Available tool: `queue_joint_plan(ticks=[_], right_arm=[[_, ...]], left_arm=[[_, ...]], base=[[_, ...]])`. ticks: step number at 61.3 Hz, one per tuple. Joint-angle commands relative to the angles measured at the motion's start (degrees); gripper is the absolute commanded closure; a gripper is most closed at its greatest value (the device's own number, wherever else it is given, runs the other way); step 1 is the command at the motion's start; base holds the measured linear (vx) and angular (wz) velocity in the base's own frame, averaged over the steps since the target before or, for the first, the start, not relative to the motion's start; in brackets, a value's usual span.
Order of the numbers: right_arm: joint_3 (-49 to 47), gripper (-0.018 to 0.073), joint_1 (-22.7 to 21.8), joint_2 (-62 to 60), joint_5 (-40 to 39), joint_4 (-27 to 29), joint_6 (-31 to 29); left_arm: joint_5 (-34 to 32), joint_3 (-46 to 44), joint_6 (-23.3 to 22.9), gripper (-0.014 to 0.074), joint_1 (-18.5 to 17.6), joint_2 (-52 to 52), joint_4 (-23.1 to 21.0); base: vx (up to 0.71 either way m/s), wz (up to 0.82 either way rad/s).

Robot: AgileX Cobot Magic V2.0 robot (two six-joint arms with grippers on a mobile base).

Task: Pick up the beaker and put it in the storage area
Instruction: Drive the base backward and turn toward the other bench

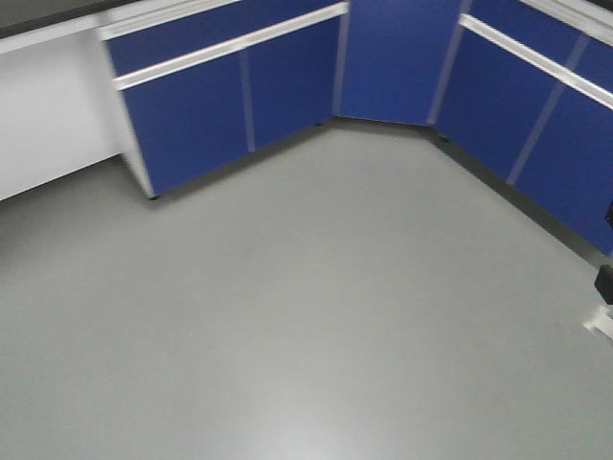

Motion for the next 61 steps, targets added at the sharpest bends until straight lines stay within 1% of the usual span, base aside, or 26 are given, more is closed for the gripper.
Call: queue_joint_plan(ticks=[1,38,61], right_arm=[[-1.7,0.056,-0.1,0.3,-5.0,-0.3,0.0],[-1.7,0.056,-0.1,0.3,-5.0,-0.3,0.0],[-1.7,0.056,-0.1,0.3,-5.0,-0.3,0.0]], left_arm=[[-4.8,1.3,-0.3,0.0605,-0.4,-1.1,-0.3],[-4.8,1.3,-0.3,0.0605,-0.4,-1.1,-0.3],[-4.8,1.3,-0.3,0.0605,-0.4,-1.1,-0.3]], base=[[-0.03,-0.8],[0.03,-0.78],[0.11,-0.5]])
